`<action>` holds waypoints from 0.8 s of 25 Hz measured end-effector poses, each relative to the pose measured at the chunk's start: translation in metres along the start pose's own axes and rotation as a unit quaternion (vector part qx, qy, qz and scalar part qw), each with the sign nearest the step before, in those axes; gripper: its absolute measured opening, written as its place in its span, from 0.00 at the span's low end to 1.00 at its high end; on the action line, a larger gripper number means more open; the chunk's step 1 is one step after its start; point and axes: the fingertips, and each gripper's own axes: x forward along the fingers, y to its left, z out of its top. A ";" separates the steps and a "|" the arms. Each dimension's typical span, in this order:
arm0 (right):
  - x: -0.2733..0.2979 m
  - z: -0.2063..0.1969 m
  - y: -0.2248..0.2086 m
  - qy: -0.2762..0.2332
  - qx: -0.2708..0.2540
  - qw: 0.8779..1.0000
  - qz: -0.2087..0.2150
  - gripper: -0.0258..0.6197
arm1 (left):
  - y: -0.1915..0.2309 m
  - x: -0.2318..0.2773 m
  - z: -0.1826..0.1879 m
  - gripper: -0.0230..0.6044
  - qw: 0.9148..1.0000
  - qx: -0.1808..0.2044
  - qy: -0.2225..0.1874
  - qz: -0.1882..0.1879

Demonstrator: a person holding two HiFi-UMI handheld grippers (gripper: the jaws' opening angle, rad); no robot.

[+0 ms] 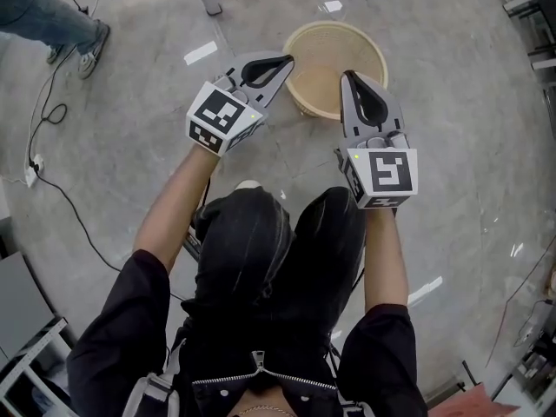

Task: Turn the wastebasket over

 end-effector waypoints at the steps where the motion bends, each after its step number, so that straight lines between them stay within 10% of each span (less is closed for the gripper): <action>1: -0.001 -0.003 0.001 0.002 -0.001 1.000 0.001 0.06 | -0.002 0.001 -0.002 0.04 1.000 0.002 0.002 -0.002; 20: 0.027 -0.100 0.052 0.116 -0.062 0.988 0.077 0.06 | -0.015 -0.017 -0.060 0.04 0.999 -0.018 0.029 -0.009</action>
